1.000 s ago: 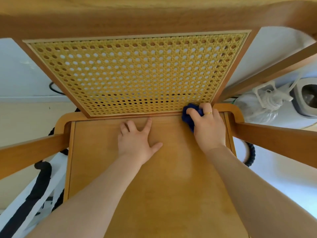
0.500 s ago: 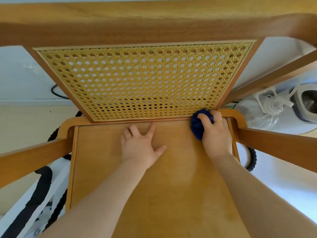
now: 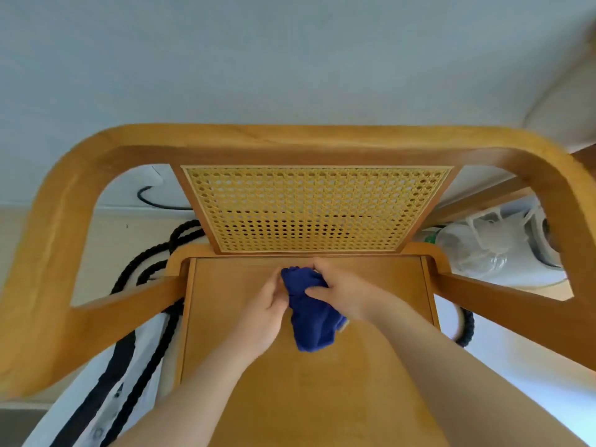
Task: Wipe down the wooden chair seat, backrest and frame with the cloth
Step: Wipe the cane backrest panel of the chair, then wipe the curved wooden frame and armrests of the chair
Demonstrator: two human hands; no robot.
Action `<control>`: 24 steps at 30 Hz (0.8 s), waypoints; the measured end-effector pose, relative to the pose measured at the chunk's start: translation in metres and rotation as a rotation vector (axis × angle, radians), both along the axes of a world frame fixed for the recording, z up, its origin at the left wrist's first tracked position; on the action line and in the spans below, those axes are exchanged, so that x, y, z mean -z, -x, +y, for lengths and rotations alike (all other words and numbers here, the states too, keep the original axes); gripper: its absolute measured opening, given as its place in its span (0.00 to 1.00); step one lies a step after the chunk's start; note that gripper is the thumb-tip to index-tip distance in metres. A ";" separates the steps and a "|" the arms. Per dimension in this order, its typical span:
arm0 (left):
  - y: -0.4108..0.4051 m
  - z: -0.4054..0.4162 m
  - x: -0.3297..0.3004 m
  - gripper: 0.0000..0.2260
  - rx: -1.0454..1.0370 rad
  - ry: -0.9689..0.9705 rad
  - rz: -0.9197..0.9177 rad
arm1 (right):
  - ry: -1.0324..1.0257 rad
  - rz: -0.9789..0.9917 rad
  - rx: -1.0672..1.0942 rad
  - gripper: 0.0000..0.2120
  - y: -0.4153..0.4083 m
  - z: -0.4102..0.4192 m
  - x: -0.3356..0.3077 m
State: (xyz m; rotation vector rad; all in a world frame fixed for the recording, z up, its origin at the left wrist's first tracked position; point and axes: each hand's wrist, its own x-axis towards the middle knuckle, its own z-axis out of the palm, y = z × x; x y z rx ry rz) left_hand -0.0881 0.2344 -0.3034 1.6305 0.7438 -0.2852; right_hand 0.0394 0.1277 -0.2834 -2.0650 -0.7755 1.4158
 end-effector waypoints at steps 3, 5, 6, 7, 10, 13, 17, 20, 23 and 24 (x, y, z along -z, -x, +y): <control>0.017 0.005 -0.037 0.24 -0.039 0.135 -0.143 | 0.000 0.048 0.007 0.07 0.007 0.007 -0.038; 0.025 0.014 -0.053 0.32 0.020 0.092 -0.173 | 0.013 0.044 -0.068 0.06 0.010 0.013 -0.061; 0.028 0.020 -0.063 0.34 0.067 0.021 -0.178 | 0.013 0.028 -0.100 0.04 0.013 0.016 -0.073; 0.031 0.025 -0.072 0.34 0.127 -0.083 -0.193 | 0.007 -0.008 -0.125 0.03 0.016 0.018 -0.084; 0.039 0.039 -0.100 0.24 0.247 -0.350 -0.277 | -0.039 -0.164 -0.175 0.06 0.027 0.027 -0.112; 0.051 0.059 -0.129 0.11 0.264 -0.500 -0.225 | -0.065 -0.238 -0.214 0.06 0.044 0.038 -0.140; 0.076 0.086 -0.168 0.03 0.220 -0.477 -0.266 | -0.157 -0.302 -0.131 0.08 0.068 0.056 -0.175; 0.097 0.105 -0.188 0.10 0.150 -0.246 -0.280 | -0.181 -0.144 -0.017 0.09 0.082 0.069 -0.194; 0.117 0.118 -0.200 0.09 0.061 -0.128 -0.318 | -0.228 0.112 0.187 0.07 0.096 0.084 -0.208; 0.123 0.121 -0.204 0.08 0.008 -0.108 -0.341 | -0.250 0.071 0.293 0.06 0.098 0.092 -0.212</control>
